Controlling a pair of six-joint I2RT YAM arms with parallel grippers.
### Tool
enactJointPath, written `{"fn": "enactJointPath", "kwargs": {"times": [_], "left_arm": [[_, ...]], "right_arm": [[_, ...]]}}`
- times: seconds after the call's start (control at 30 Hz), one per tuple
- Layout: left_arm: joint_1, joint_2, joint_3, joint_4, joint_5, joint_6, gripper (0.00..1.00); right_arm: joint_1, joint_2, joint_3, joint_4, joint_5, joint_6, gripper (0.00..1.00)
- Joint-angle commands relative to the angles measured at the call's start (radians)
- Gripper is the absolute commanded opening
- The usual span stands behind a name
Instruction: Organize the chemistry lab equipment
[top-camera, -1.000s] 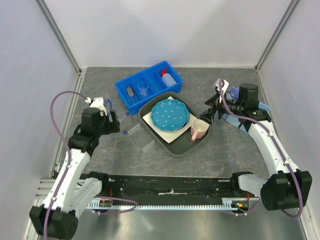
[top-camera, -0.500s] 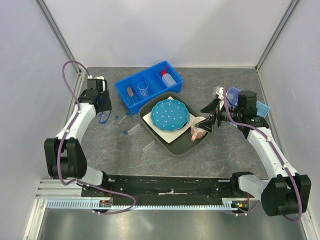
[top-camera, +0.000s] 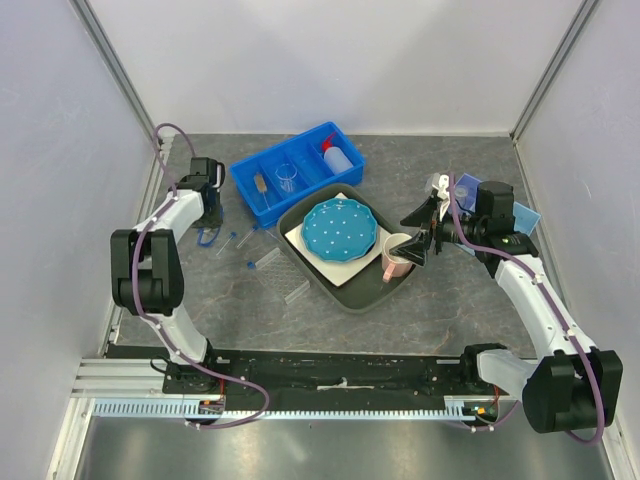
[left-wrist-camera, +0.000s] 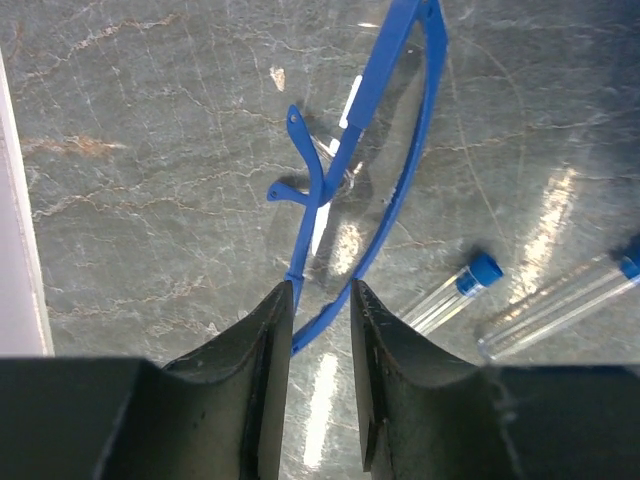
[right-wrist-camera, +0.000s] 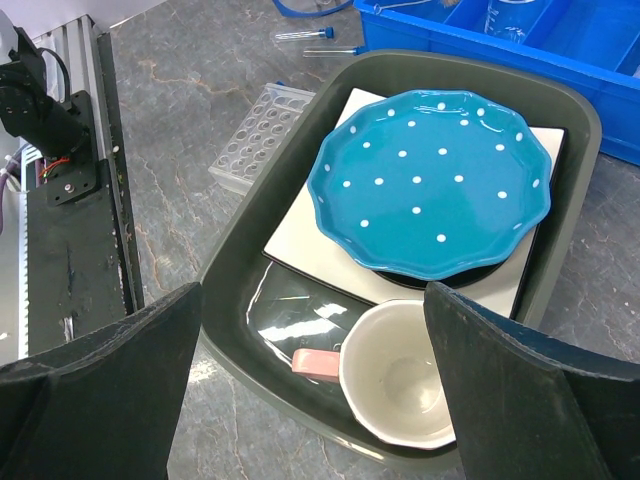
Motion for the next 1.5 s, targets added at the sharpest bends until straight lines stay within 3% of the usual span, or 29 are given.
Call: {"fn": "enactJointPath", "kwargs": {"times": [0.0,0.27,0.33,0.43,0.47,0.63,0.87,1.27,1.47], "left_arm": [[0.005,0.045,0.056,-0.002,-0.086,0.063,0.36],[0.004,0.097,0.068,-0.015,-0.129,0.056,0.35],[0.004,0.102,0.062,-0.015,-0.138,0.051,0.24],[0.004,0.094,0.057,-0.013,-0.144,0.047,0.22],[0.005,0.090,0.056,-0.013,-0.150,0.048,0.15],[0.005,0.036,0.054,-0.013,-0.176,0.048,0.02],[0.005,-0.114,0.013,-0.013,-0.178,0.021,0.02],[0.005,-0.432,-0.147,-0.039,0.011,-0.079,0.02],[0.007,-0.571,-0.188,-0.107,0.227,-0.191,0.02]], "right_arm": [[0.001,-0.012,0.012,0.032,-0.038,-0.005,0.98],[0.001,-0.006,0.011,0.032,-0.033,-0.008,0.98],[0.001,-0.006,0.009,0.032,-0.035,-0.008,0.98],[0.001,-0.006,0.009,0.032,-0.035,-0.011,0.98],[0.001,-0.006,0.009,0.032,-0.033,-0.010,0.98],[0.001,-0.006,0.008,0.032,-0.030,-0.011,0.98],[-0.001,-0.007,0.008,0.035,-0.029,-0.011,0.98],[0.001,0.008,0.002,0.032,-0.039,-0.013,0.98],[0.002,0.016,-0.006,0.034,-0.102,-0.008,0.98]]}}
